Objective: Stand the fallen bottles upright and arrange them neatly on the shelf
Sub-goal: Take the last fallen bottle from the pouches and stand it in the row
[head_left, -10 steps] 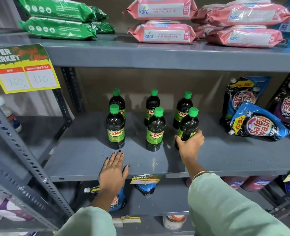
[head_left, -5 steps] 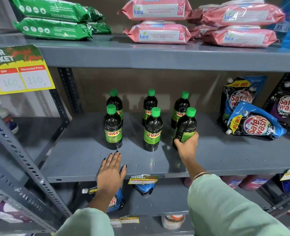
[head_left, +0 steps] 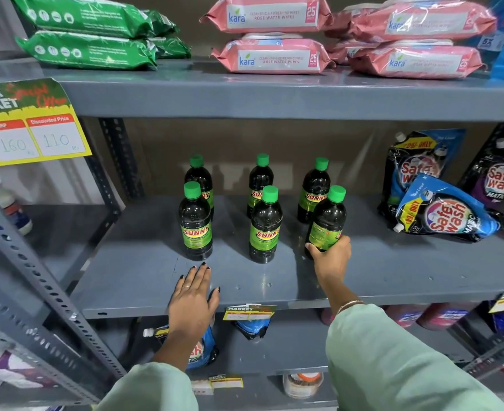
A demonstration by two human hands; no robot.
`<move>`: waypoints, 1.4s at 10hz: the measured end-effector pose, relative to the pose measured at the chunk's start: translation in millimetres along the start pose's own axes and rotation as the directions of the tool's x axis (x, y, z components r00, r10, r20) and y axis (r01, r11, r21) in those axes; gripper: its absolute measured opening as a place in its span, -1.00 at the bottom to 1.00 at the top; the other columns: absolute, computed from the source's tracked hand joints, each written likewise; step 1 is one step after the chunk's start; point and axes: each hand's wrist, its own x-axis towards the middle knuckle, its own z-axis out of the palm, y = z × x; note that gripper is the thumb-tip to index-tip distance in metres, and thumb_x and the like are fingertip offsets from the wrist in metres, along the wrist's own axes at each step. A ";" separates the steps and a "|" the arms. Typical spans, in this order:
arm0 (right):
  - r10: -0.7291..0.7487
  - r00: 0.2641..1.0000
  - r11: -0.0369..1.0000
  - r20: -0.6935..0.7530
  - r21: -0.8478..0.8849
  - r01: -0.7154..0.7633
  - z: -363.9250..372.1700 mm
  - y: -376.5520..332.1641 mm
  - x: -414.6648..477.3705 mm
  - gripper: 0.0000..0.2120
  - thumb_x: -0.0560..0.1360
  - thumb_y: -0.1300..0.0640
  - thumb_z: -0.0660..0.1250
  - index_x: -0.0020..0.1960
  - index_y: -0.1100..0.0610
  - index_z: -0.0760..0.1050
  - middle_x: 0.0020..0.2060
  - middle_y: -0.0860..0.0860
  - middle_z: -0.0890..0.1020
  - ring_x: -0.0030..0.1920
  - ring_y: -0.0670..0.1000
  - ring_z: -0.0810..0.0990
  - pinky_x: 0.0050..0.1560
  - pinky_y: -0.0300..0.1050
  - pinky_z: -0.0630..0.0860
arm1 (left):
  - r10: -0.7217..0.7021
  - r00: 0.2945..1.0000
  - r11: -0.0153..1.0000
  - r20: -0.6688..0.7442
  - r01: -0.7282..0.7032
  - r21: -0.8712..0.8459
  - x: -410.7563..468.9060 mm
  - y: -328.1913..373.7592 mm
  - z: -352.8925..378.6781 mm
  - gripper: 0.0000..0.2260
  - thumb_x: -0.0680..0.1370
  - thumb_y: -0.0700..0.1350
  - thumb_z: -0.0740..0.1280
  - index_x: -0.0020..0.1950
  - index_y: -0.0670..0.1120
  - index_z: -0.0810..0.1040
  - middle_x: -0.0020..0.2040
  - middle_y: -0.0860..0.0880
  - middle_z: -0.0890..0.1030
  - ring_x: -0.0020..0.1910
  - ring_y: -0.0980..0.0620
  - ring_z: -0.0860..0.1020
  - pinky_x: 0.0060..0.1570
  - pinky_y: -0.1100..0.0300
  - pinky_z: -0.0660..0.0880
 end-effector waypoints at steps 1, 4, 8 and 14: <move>-0.007 1.000 1.000 -0.010 -0.024 0.006 1.5 -0.6 1.5 -0.41 0.31 0.18 0.53 0.19 0.30 0.31 0.14 0.25 0.45 0.22 0.22 0.38 0.17 0.09 0.38 | 0.002 1.000 1.000 0.004 -0.002 -0.002 -0.1 -0.2 -0.1 -0.48 0.49 0.09 0.01 0.24 -0.18 0.49 0.22 -0.12 0.55 0.22 -0.12 0.49 0.19 -0.09 0.38; 0.025 0.999 0.999 -0.034 -0.042 -0.026 0.5 -2.3 3.9 -0.42 0.29 0.19 0.54 0.17 0.30 0.32 0.15 0.25 0.46 0.25 0.25 0.38 0.16 0.11 0.39 | -0.013 1.000 1.000 0.007 0.013 -0.016 -1.1 0.5 -4.0 -0.38 0.57 0.16 -0.18 0.23 -0.19 0.50 0.20 -0.12 0.57 0.21 -0.12 0.50 0.18 -0.08 0.39; 0.011 1.000 1.000 -0.025 -0.022 -0.011 0.1 -3.4 7.4 -0.39 0.30 0.22 0.53 0.22 0.29 0.30 0.17 0.23 0.45 0.27 0.24 0.38 0.20 0.15 0.41 | -0.017 1.000 0.999 0.016 0.018 -0.029 -1.7 1.1 -3.9 -0.41 0.56 0.15 -0.14 0.23 -0.19 0.49 0.21 -0.12 0.56 0.22 -0.12 0.49 0.18 -0.09 0.38; -0.024 0.998 1.000 0.052 -0.007 0.024 -6.0 -5.7 11.9 -0.34 0.23 0.12 0.58 0.19 0.22 0.31 0.13 0.19 0.52 0.18 0.21 0.49 0.13 0.13 0.50 | -0.020 1.000 0.999 0.000 0.020 -0.037 -0.9 1.3 -2.1 -0.47 0.52 0.11 -0.04 0.23 -0.19 0.49 0.22 -0.14 0.55 0.22 -0.13 0.48 0.19 -0.09 0.37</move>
